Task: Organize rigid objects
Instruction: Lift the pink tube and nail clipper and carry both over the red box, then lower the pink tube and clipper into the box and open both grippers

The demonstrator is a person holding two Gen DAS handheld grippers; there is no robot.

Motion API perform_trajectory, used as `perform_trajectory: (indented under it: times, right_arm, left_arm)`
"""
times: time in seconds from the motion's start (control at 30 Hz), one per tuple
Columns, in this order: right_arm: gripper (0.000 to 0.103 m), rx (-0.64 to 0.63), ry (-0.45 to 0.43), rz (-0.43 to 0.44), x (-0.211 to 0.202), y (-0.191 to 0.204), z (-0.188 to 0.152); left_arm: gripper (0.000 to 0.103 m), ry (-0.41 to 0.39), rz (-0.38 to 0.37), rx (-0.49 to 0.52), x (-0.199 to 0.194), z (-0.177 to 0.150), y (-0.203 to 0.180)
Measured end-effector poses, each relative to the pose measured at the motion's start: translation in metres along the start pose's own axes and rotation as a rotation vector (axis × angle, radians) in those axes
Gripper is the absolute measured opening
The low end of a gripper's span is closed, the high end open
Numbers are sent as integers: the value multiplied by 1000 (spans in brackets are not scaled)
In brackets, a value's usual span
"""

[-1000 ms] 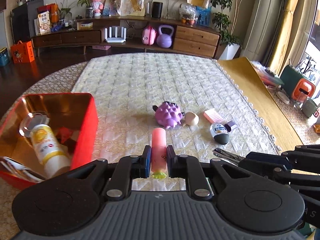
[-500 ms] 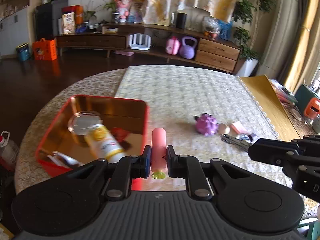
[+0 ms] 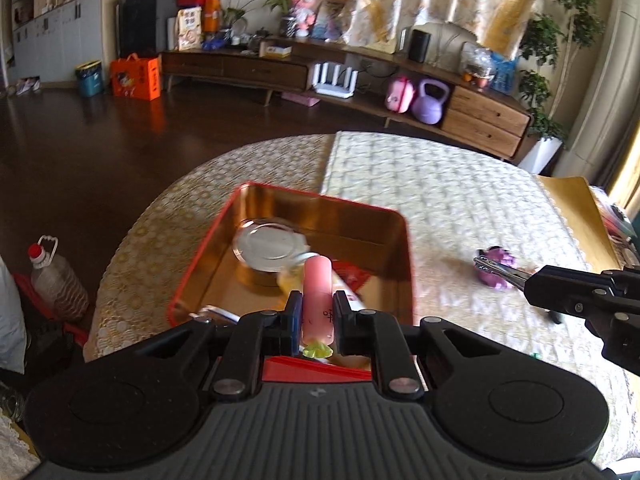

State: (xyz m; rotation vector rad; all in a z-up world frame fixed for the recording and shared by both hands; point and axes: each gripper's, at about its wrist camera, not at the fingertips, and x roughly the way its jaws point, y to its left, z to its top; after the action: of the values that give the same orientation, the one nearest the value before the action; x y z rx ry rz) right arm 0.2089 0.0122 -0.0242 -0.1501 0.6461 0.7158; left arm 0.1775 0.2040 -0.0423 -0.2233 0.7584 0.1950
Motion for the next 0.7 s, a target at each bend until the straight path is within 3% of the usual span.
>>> perform_trajectory:
  times: [0.4,0.7]
  right_arm:
    - [10,-83,77,5,68,25,11]
    - [10,-119,128,-8,108,27,14]
  left_arm:
    - [16,91,49,-59,47,12,34]
    - [16,126,69,-54,70,16,34]
